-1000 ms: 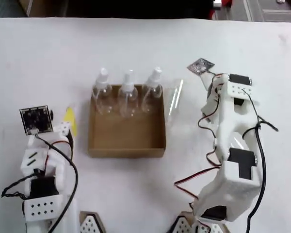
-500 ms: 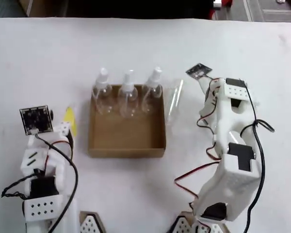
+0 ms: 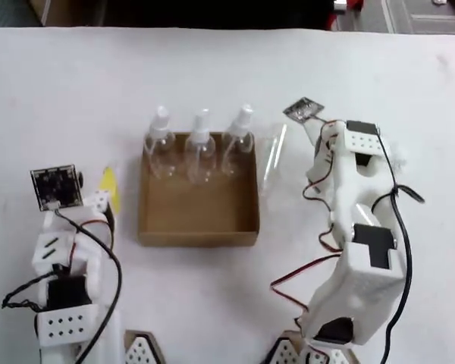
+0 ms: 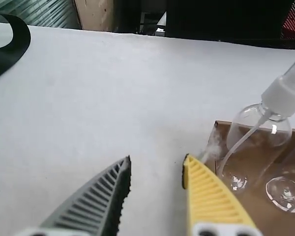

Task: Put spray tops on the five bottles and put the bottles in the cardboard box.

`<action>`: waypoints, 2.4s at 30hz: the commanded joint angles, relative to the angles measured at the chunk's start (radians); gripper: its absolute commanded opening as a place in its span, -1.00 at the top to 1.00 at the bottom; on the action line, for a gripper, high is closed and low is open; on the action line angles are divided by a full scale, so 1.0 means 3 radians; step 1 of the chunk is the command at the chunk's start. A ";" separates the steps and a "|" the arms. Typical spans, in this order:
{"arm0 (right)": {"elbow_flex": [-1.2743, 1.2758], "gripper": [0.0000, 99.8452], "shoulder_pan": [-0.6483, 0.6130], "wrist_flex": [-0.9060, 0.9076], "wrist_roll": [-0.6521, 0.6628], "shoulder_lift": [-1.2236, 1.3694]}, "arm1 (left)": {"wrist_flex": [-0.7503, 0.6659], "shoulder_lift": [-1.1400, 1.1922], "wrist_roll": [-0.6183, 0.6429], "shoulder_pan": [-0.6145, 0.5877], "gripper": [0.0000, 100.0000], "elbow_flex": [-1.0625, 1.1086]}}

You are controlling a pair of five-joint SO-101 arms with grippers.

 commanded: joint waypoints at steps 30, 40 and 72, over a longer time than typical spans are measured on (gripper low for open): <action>-0.0087 0.96 0.0100 -0.0054 0.0153 -0.0207 | -0.0087 -0.0059 -0.0026 0.0018 0.67 -0.0020; -0.0409 0.96 0.0090 0.0417 0.0133 -0.0488 | -0.0087 -0.0059 -0.0031 0.0018 0.67 -0.0020; 0.2557 0.97 -0.1977 -0.1112 -0.1790 -0.5869 | -0.0092 -0.0059 -0.0026 -0.0059 0.67 -0.0015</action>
